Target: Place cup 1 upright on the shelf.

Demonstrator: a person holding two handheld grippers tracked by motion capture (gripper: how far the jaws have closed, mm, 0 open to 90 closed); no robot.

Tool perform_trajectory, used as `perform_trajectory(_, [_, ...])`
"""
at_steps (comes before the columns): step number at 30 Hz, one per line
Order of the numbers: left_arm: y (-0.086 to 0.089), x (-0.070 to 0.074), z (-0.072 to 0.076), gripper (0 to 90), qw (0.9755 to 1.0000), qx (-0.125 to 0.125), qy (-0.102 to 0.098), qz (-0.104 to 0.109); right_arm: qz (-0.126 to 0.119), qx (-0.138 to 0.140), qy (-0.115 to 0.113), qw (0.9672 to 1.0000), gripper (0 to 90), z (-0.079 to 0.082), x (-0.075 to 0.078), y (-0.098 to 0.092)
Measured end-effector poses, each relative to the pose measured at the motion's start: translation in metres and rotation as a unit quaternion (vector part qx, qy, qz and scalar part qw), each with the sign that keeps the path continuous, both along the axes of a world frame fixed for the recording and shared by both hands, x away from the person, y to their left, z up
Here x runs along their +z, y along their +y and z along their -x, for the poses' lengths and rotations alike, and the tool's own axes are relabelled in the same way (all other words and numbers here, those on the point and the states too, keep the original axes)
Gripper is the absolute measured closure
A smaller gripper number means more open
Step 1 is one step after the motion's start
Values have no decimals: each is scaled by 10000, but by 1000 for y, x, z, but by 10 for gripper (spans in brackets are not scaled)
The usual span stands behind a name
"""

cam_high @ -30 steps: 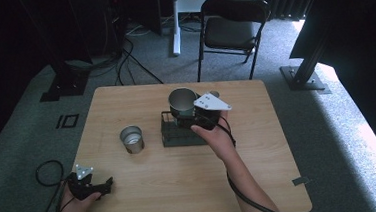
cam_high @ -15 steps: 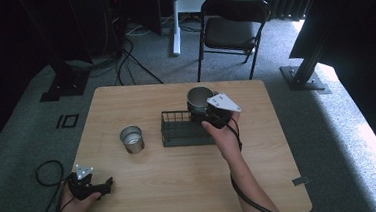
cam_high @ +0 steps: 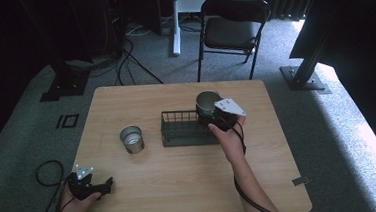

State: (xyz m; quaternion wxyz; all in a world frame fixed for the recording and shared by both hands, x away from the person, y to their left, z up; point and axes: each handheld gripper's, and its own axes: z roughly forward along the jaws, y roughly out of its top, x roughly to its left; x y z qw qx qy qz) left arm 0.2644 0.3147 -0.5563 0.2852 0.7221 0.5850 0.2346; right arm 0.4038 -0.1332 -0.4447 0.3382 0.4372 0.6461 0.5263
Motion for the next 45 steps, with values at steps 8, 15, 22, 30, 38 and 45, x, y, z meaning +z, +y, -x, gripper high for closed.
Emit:
perform_trajectory(8, [0, 0, 0, 4, 10000, 1, 0, 1, -39, -64, 122, 9999, 125, -5, -16, -8])
perform_trajectory(15, [0, 0, 0, 4, 10000, 1, -1, 2, -38, -81, 179, 9998, 125, -7, -24, -10])
perform_trajectory(22, [0, 0, 0, 4, 10000, 1, -1, 1, -6, -67, 271, 9996, 125, -7, -34, -10])
perform_trajectory(30, [0, 0, 0, 4, 10000, 1, -2, 0, 70, -48, 242, 9997, 125, -4, -36, -9])
perform_trajectory(38, [0, 0, 0, 4, 10000, 1, -1, 1, 178, 92, 311, 9993, 122, -4, -35, -10])
perform_trajectory(45, [0, 0, 0, 4, 10000, 1, -1, 2, 250, 267, 387, 9986, 116, -3, -34, -12])
